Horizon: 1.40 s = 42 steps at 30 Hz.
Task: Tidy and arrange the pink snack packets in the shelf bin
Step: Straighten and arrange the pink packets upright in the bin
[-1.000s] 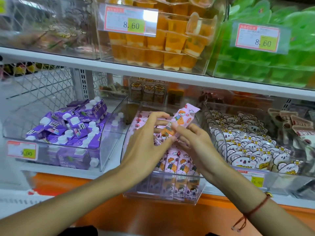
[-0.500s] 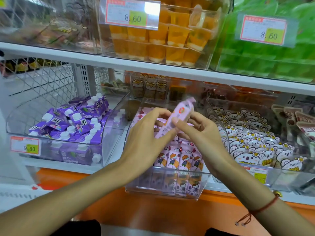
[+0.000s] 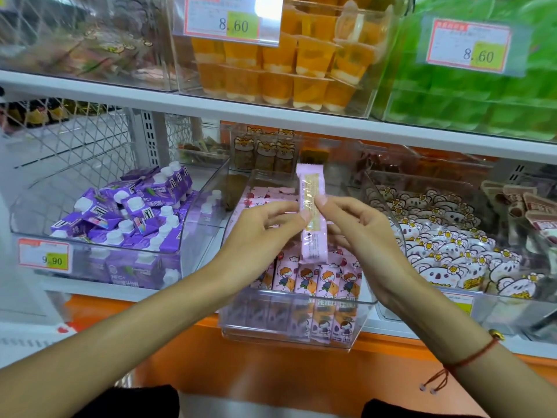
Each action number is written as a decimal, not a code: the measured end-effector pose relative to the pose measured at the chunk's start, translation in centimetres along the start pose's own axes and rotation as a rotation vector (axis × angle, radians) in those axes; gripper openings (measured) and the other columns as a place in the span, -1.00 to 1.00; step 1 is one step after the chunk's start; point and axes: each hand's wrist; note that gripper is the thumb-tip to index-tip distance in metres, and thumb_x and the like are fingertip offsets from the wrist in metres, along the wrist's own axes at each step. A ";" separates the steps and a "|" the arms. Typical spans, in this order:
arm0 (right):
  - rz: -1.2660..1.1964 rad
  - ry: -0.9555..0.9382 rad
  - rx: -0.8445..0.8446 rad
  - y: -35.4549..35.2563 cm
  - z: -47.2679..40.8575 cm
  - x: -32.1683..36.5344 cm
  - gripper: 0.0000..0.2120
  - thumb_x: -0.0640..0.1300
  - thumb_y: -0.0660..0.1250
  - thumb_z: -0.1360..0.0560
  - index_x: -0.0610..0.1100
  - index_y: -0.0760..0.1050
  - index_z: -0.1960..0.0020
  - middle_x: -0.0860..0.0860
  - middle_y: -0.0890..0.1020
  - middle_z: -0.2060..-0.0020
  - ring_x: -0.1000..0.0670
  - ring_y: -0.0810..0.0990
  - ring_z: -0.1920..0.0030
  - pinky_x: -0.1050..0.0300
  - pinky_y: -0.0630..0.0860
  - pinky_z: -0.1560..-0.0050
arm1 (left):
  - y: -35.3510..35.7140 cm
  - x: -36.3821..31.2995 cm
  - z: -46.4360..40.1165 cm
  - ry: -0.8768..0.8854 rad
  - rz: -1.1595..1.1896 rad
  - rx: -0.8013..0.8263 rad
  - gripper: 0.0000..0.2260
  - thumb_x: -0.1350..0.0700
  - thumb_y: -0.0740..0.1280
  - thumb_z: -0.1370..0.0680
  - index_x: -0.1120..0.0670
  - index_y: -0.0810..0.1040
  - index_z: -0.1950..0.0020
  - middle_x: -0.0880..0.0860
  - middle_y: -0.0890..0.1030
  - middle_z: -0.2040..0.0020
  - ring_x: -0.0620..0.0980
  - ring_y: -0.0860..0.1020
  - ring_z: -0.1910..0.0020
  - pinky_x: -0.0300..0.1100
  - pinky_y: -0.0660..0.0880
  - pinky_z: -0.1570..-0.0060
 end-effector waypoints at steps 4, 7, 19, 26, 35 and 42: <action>0.047 -0.164 0.094 0.0 0.1 0.0 -0.68 -0.24 0.42 -0.45 0.04 0.57 -0.15 0.16 0.68 0.00 0.20 0.62 -0.07 0.36 0.53 0.00 | -0.4 0.5 -0.3 0.241 -0.150 -0.042 -0.62 0.28 0.33 -0.55 -0.09 0.43 -0.26 -0.10 0.58 -0.17 -0.20 0.54 -0.19 -0.29 0.46 -0.21; 0.048 -0.198 0.110 0.2 0.3 0.0 -0.64 -0.34 0.46 -0.37 -0.05 0.57 -0.09 0.03 0.66 -0.06 0.07 0.60 -0.15 0.04 0.49 -0.26 | -0.8 0.9 -0.4 0.351 -0.227 -0.046 -0.64 0.38 0.32 -0.53 -0.02 0.47 -0.19 -0.04 0.59 -0.17 -0.13 0.52 -0.23 -0.24 0.42 -0.28; 0.143 -0.210 0.137 0.0 0.2 -0.3 -0.45 -0.24 0.45 -0.41 0.02 0.43 -0.36 0.15 0.59 -0.20 0.26 0.52 -0.21 0.35 0.47 -0.17 | -0.1 0.7 -0.4 0.150 -0.047 -0.180 -0.71 0.13 0.38 -0.52 -0.05 0.41 -0.20 -0.08 0.61 -0.12 -0.17 0.64 -0.02 -0.33 0.56 0.04; 0.216 -0.324 0.037 0.4 0.4 -0.4 -0.65 -0.27 0.47 -0.41 -0.06 0.57 -0.17 0.10 0.67 0.00 0.20 0.64 0.04 0.36 0.55 0.10 | -0.4 0.4 -0.3 -0.052 0.214 -0.238 -0.41 -0.06 0.49 -0.32 0.01 0.38 -0.28 -0.01 0.59 -0.20 -0.14 0.64 -0.04 -0.19 0.61 0.03; -0.204 -0.048 -0.113 -0.9 -1.0 -0.2 -0.55 -0.16 0.41 -0.46 -0.26 0.39 -0.29 0.00 0.69 0.14 0.06 0.66 0.18 0.27 0.58 0.16 | -0.5 0.2 0.0 0.186 -0.186 -0.153 -0.65 0.22 0.45 -0.47 -0.06 0.53 -0.20 -0.18 0.59 -0.07 -0.30 0.56 -0.01 -0.49 0.46 0.08; -0.007 -0.074 -0.090 -0.7 -0.9 -0.5 -0.65 -0.04 0.34 -0.52 -0.13 0.45 -0.26 0.08 0.68 0.04 0.06 0.66 0.03 0.24 0.59 0.01 | -1.4 0.3 -0.3 0.291 -0.305 -0.227 -0.68 0.19 0.43 -0.50 -0.07 0.55 -0.22 -0.11 0.58 -0.13 -0.14 0.57 -0.09 -0.21 0.51 -0.14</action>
Point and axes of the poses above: each hand's wrist, its own z-axis away from the middle knuckle, its own y-axis out of the palm, x = y × z
